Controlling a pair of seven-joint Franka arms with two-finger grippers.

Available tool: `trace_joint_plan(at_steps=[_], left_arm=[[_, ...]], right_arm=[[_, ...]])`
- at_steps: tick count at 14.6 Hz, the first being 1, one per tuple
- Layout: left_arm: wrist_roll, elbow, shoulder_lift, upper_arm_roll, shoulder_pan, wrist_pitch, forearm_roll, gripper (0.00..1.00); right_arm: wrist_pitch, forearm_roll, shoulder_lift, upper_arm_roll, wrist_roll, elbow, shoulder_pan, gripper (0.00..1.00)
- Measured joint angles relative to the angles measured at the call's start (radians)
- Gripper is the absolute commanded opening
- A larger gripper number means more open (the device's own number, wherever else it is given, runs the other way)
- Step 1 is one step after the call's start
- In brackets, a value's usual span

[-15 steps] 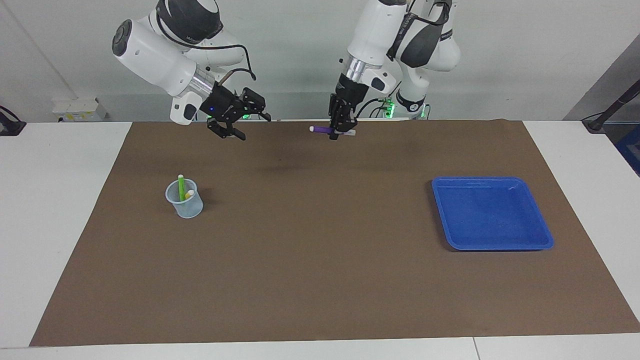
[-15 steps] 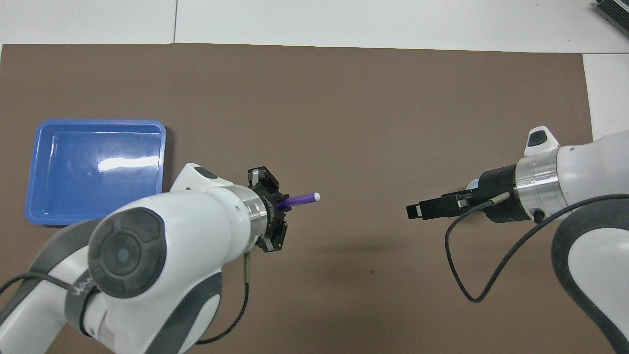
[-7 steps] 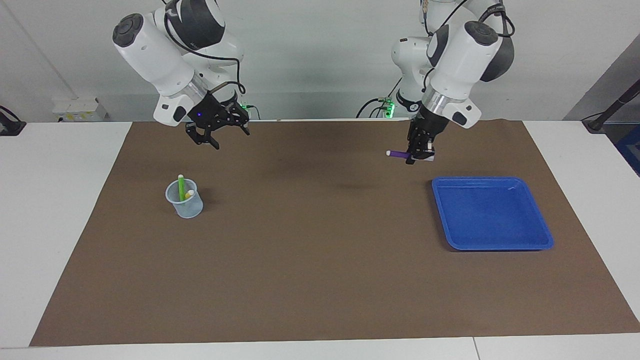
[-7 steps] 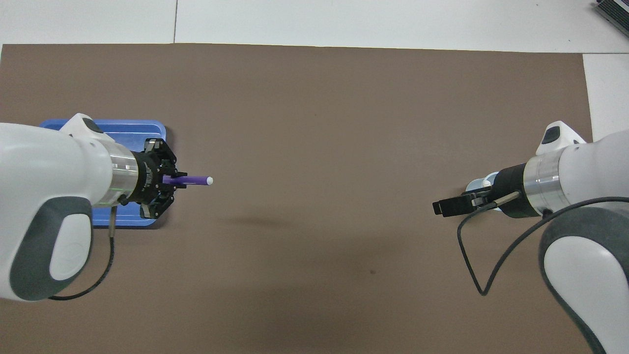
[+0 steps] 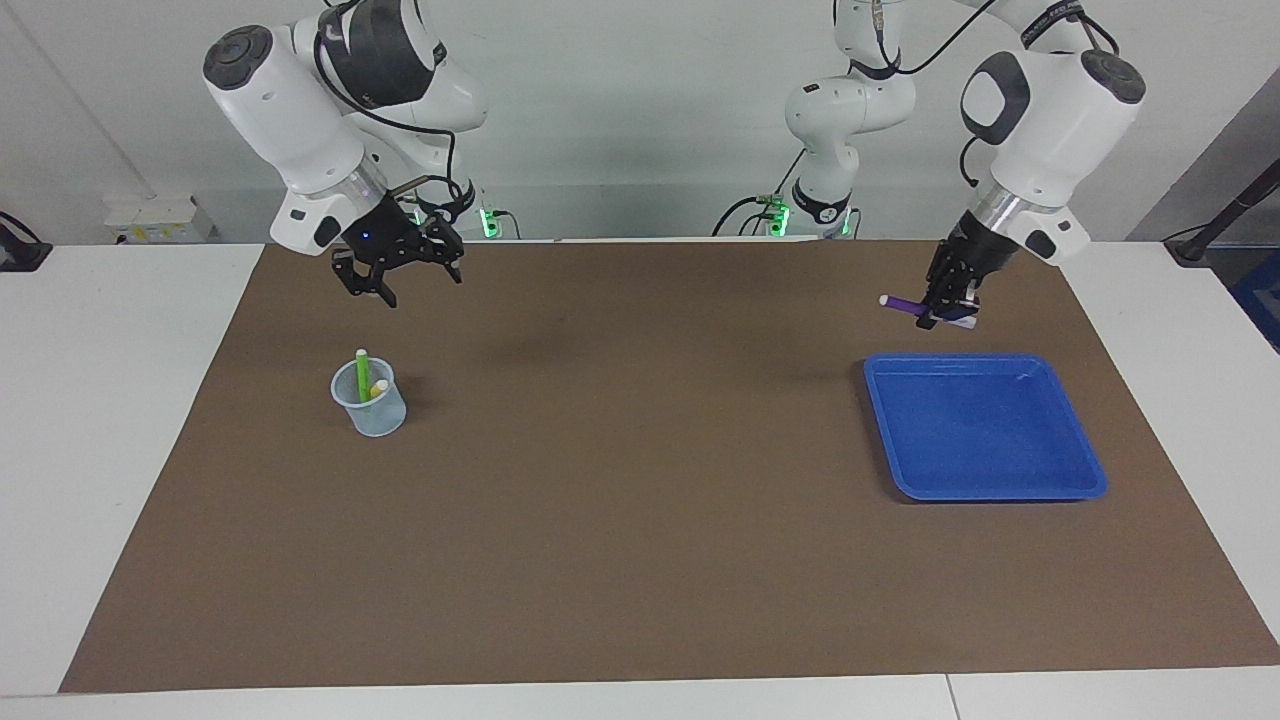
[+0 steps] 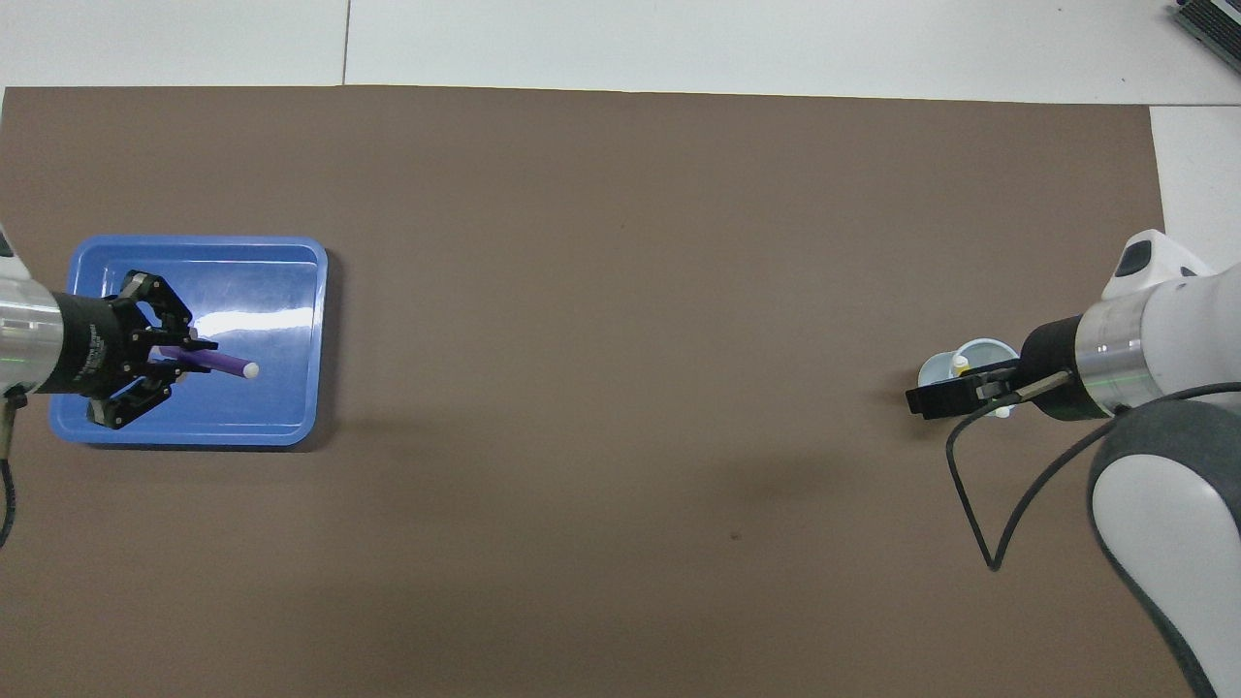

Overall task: Right arm passes pens to left for tray arrangement
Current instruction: 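Carry the pen to the tray with the left gripper while the right gripper withdraws, then lower the pen into the tray and open the left gripper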

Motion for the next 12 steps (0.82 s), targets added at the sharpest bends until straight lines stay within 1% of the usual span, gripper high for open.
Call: trace_joint_plan(at_steps=[2,4,6,9,12], left_arm=[[0.186,-0.006,0.000,0.001,0.055,-0.007,-0.001,0.00],[0.413,-0.018,0.009,0.002,0.104,-0.013,-0.001,0.00],[0.598,-0.025,0.041,0.004,0.150,-0.011,0.009,0.00],[0.760,-0.018,0.123,0.005,0.183,0.043,0.116,0.00],[0.895,0.022,0.213,0.005,0.190,0.103,0.240,0.00]], right_arm=[[0.012,-0.046,0.001,-0.001,-0.006,-0.001,-0.008,1.00],[0.041,-0.080,0.003,0.000,-0.007,-0.007,-0.013,1.00],[0.065,-0.109,0.010,-0.001,-0.007,-0.014,-0.015,1.00],[0.092,-0.139,0.025,0.000,-0.007,-0.022,-0.025,1.00],[0.134,-0.150,0.051,-0.001,-0.011,-0.040,-0.045,1.00]])
